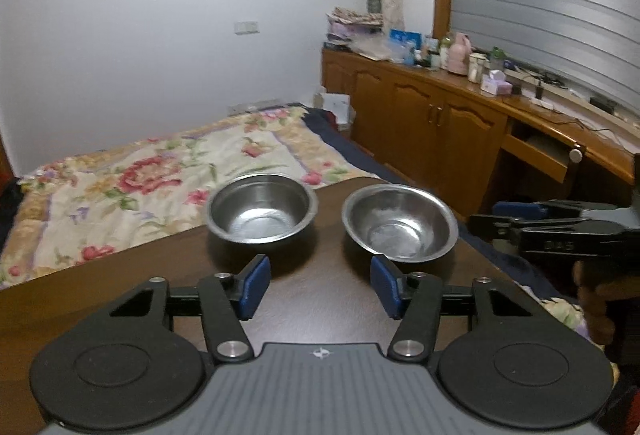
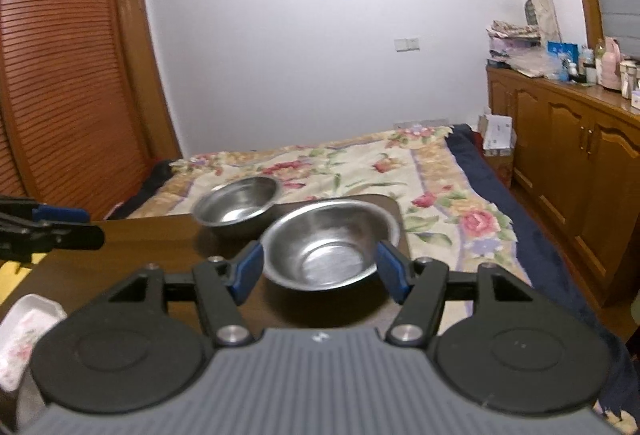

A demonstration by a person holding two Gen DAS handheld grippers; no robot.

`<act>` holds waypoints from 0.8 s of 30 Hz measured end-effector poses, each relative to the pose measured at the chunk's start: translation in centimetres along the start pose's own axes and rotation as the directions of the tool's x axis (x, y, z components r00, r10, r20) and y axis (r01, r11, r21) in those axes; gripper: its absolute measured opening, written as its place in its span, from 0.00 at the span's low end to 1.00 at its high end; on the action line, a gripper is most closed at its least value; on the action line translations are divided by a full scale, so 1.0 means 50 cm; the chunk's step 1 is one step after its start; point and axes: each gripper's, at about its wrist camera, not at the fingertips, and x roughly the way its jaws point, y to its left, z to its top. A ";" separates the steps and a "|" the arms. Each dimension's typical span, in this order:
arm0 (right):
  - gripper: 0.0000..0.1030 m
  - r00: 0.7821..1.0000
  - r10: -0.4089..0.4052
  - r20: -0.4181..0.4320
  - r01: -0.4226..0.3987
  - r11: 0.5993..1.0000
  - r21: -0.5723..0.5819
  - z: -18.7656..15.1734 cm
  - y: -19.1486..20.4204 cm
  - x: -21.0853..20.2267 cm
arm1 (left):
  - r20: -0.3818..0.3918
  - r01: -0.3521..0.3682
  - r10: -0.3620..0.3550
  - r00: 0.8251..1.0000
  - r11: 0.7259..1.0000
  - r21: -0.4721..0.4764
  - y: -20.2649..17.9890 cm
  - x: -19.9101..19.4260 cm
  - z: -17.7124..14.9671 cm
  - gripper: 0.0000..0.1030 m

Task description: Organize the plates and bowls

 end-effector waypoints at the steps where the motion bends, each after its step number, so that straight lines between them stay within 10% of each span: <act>1: 0.61 1.000 -0.007 -0.011 0.007 1.000 0.015 0.000 -0.011 0.014 | -0.010 0.009 -0.009 1.000 1.000 0.006 -0.001 0.013 0.003 0.56; 24: 0.56 0.991 0.017 -0.132 -0.002 0.994 0.113 -0.003 -0.053 0.129 | -0.208 0.160 -0.168 0.964 0.986 -0.054 0.011 0.232 0.058 0.48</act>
